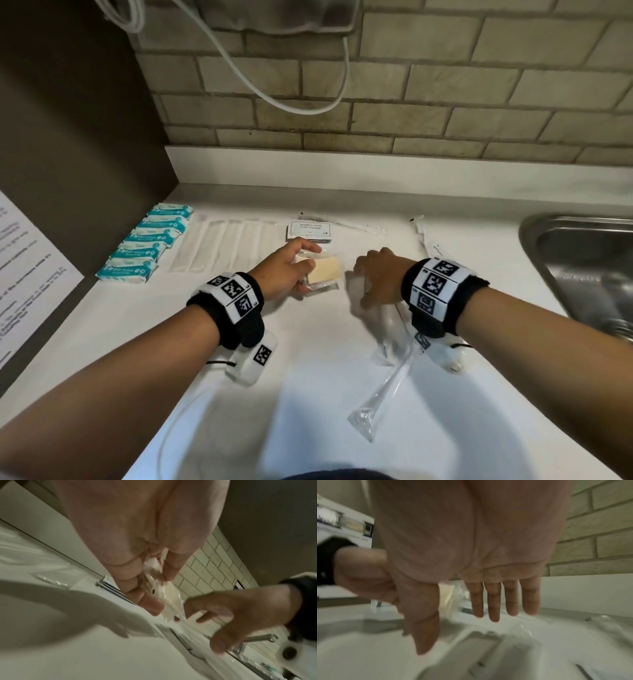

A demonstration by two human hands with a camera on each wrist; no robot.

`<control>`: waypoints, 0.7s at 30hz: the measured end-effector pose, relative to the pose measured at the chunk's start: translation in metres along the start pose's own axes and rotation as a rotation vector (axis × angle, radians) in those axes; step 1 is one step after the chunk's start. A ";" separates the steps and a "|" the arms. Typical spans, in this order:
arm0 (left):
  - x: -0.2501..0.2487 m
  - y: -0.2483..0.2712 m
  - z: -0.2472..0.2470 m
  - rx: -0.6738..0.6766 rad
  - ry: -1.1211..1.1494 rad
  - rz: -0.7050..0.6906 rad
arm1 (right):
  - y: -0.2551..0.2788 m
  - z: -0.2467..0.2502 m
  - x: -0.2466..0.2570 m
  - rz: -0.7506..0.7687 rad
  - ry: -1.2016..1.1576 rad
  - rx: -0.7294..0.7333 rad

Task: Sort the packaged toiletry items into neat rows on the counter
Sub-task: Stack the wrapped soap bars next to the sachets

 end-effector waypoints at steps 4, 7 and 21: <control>0.002 0.004 -0.010 0.084 0.051 -0.037 | -0.003 0.017 0.012 0.043 -0.334 -0.167; 0.006 0.008 -0.013 0.122 0.040 -0.049 | -0.007 0.011 0.018 0.045 -0.335 -0.123; 0.020 0.016 -0.008 0.215 -0.903 -0.038 | -0.010 -0.012 0.043 0.082 -0.199 -0.125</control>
Point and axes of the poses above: each hand's wrist, its own y-axis away from the middle knuckle, its own z-axis out of the back of the hand, x = y × z, the point moved 2 cm from there along -y, towards the middle knuckle, and after that the axes turned 7 degrees about y, right-handed, at the moved point
